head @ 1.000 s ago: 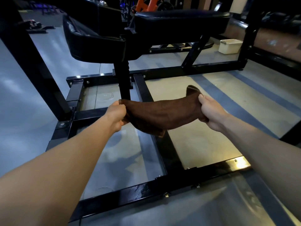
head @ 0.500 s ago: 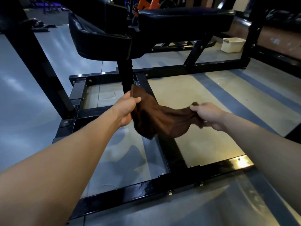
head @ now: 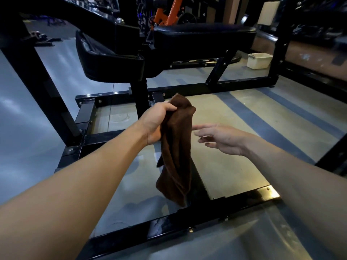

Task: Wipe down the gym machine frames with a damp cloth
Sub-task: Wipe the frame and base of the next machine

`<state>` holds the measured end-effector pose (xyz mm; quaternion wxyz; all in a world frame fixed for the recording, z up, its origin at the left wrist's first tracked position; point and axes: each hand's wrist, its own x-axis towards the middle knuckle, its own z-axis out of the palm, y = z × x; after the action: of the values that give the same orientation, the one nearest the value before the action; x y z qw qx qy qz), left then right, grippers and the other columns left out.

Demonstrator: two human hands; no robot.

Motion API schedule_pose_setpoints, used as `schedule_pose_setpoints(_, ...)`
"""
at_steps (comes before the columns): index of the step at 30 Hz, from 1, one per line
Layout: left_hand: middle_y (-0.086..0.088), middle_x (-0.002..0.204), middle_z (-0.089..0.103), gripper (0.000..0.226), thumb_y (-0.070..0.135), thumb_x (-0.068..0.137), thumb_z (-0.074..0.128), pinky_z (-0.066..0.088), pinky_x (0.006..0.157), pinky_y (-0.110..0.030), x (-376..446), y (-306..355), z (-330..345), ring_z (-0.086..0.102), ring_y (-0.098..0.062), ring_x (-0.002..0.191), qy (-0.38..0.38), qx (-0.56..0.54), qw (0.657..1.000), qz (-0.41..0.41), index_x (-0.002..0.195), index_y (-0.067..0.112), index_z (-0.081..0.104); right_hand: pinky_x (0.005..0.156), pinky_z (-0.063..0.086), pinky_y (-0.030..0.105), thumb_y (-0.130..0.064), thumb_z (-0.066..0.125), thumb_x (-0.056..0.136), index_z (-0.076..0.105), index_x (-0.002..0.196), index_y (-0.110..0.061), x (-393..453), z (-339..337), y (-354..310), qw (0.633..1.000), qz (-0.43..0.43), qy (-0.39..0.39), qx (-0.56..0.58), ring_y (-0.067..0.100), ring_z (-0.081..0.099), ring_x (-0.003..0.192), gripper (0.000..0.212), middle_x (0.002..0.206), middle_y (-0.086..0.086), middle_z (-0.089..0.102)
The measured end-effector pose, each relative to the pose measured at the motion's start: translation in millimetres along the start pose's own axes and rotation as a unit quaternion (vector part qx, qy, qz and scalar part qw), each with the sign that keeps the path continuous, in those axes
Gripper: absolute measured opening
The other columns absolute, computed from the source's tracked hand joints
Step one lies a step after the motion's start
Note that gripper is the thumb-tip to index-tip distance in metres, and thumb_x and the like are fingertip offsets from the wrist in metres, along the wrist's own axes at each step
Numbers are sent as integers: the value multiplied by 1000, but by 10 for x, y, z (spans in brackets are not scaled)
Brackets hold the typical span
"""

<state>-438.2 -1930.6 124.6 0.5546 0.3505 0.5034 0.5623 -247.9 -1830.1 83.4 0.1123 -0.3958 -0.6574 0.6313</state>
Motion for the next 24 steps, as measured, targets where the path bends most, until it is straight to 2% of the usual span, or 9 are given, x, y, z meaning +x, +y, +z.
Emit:
schedule_pose_setpoints(3,-10,108,77,34,17,103,46,60,84,-37,15,2,-96,72,-26,97,3,18,1000,11,131,25,65,124,30,46,-8,65,98,48,152,-36,60,68,-64,998,-46,4,51,17,47,138,64,152,-4,52)
schedule_pose_setpoints(5,-13,112,76,34,17,103,46,61,83,-38,19,14,-118,73,-27,97,-4,16,1000,8,130,23,65,121,28,40,-1,65,94,54,146,-34,90,161,-136,997,-68,-39,25,15,47,139,63,145,-7,60)
schedule_pose_setpoints(7,-17,117,74,35,14,104,45,62,83,-39,27,33,-130,72,-30,98,-4,-1,1000,8,132,19,63,109,33,28,-5,67,95,64,136,-27,54,243,-205,994,-68,-64,-52,10,56,127,46,128,-5,71)
schedule_pose_setpoints(9,-17,115,74,35,11,104,43,62,81,-37,42,48,-163,73,-29,96,14,-10,1000,19,132,16,63,109,36,28,-20,68,99,69,132,-23,23,239,-199,990,-66,-42,-120,6,59,121,33,124,-8,73)
schedule_pose_setpoints(12,-15,118,74,35,7,106,41,60,86,-35,95,36,-273,72,-27,103,88,-11,995,49,131,14,64,107,43,32,-43,67,98,76,122,-22,-6,117,-166,981,-85,79,-156,12,62,119,33,120,-7,74)
schedule_pose_setpoints(15,-14,117,74,34,6,107,41,59,91,-36,156,-23,-352,72,-28,110,152,7,985,79,128,15,67,81,49,32,-57,66,95,74,104,-11,10,1,-171,947,-158,202,-196,22,67,98,47,100,9,74)
schedule_pose_setpoints(19,-15,116,74,33,6,108,41,61,83,-32,170,-49,-330,71,-27,106,190,-13,977,96,121,16,69,71,51,27,-52,74,91,67,105,-24,14,24,-99,912,-147,143,-356,13,67,87,32,93,-8,69)
schedule_pose_setpoints(21,-14,111,75,33,5,107,41,60,76,-30,157,-57,-349,71,-25,100,208,-24,973,97,117,17,70,66,45,27,-46,75,92,67,91,-22,38,-20,28,894,-113,136,-411,18,66,82,26,82,-7,67)
schedule_pose_setpoints(24,-11,109,75,33,5,107,41,59,71,-28,140,-91,-404,72,-25,101,220,-19,972,85,119,18,70,57,45,25,-45,73,94,69,79,-9,-12,-134,55,942,-78,160,-286,17,55,63,40,65,-1,56)
